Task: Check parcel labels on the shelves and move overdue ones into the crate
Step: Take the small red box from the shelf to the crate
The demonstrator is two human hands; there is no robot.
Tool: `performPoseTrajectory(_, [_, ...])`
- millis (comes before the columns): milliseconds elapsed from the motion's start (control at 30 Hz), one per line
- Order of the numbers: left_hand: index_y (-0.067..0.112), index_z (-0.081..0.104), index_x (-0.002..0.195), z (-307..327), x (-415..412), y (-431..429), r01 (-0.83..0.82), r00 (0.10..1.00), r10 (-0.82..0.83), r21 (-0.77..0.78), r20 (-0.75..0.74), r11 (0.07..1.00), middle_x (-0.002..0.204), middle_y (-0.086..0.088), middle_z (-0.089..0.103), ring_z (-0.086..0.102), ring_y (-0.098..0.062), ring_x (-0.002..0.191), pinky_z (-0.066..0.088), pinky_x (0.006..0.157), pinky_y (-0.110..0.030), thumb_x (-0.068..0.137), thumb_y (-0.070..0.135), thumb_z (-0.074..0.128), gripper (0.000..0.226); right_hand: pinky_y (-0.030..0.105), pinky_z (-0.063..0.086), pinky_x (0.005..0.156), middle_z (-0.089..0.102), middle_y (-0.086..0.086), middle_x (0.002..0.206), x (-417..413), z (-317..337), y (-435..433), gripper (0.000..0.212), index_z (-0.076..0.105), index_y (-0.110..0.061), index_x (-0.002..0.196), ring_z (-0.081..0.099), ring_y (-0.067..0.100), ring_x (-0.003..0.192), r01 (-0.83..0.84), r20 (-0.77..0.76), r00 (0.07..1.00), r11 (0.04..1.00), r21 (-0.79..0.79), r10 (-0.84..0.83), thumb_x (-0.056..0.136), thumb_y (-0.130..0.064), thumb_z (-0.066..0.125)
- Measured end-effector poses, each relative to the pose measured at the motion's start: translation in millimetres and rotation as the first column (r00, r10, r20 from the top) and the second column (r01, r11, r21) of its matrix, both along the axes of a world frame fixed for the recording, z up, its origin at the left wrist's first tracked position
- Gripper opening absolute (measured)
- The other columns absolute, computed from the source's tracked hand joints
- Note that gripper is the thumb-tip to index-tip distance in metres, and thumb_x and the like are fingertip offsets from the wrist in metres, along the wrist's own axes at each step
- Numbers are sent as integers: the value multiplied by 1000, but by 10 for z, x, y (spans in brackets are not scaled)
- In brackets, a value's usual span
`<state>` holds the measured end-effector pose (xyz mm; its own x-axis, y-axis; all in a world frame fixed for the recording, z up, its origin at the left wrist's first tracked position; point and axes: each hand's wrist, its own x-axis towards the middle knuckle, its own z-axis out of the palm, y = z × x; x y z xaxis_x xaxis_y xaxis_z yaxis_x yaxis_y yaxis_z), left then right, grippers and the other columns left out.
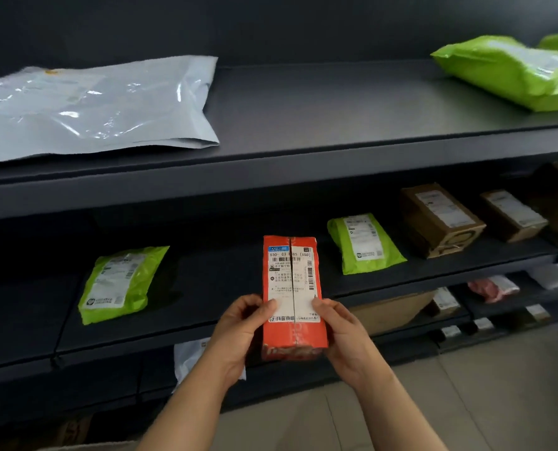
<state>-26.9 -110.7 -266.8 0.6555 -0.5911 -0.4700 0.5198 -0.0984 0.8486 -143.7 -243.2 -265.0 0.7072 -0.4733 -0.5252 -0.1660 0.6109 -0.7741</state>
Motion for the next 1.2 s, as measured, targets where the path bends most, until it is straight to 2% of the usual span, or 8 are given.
performPoseTrajectory(167, [17,61,111,106,-149,-303,229,973,-228,-15,25,973,106,-5,74,68,-26,101,52,93,-45,63,38,76,55,52,52,95,74,13,106,-409,100,1,41,55,-5,120,70,33,100,255,-13,967,967,-6,-255,89,-31,64])
performPoseTrajectory(400, [20,60,117,194,-820,-1031,503,861,-508,-113,-21,857,108,-7,72,70,-24,92,57,73,-38,68,31,73,51,40,52,75,69,20,114,-1288,162,-224,35,58,-6,119,66,31,89,587,-29,808,809,-26,-588,92,-28,60])
performPoseTrajectory(533, [17,58,121,214,-1349,-1572,627,768,-639,-154,-40,763,108,-10,72,72,-22,87,56,63,-30,69,27,72,54,42,51,82,69,21,115,-1890,195,-506,31,60,-9,116,65,32,93,708,-19,703,702,-70,-711,94,-31,58])
performPoseTrajectory(667, [19,54,126,213,-1997,-2249,733,664,-746,-157,-42,662,111,-11,71,70,-28,96,57,78,-41,77,29,71,53,48,51,94,72,17,110,-2562,217,-939,30,60,-13,115,67,38,105,787,-15,611,609,-93,-792,93,-34,59])
performPoseTrajectory(800, [17,56,125,217,-2788,-3067,793,592,-805,-151,-38,591,109,-12,72,70,-30,96,56,80,-41,84,29,66,43,48,53,95,73,15,107,-3349,292,-1536,36,60,-14,118,69,34,103,831,-17,545,542,-121,-839,91,-38,61])
performPoseTrajectory(1000, [18,60,125,283,-4017,-4293,862,487,-873,-140,-40,487,115,-13,70,62,-35,112,44,100,-56,51,50,85,84,48,53,95,74,15,105,-4622,408,-2555,39,61,-14,119,70,32,100,856,-36,488,487,-176,-872,91,-42,60])
performPoseTrajectory(1100, [19,62,123,279,-4539,-4846,894,432,-901,-113,-35,433,115,-12,70,63,-31,110,49,94,-48,66,45,79,65,48,55,92,74,16,105,-5132,405,-3075,41,62,-13,120,71,32,98,873,-48,459,461,-160,-887,92,-43,58])
performPoseTrajectory(1200, [20,64,120,224,-4934,-5351,913,397,-917,-86,-39,398,115,-14,70,62,-26,99,49,73,-34,82,39,67,43,36,58,70,75,15,97,-5486,355,-3537,41,63,-9,119,74,26,80,896,-60,426,430,-112,-903,94,-40,55])
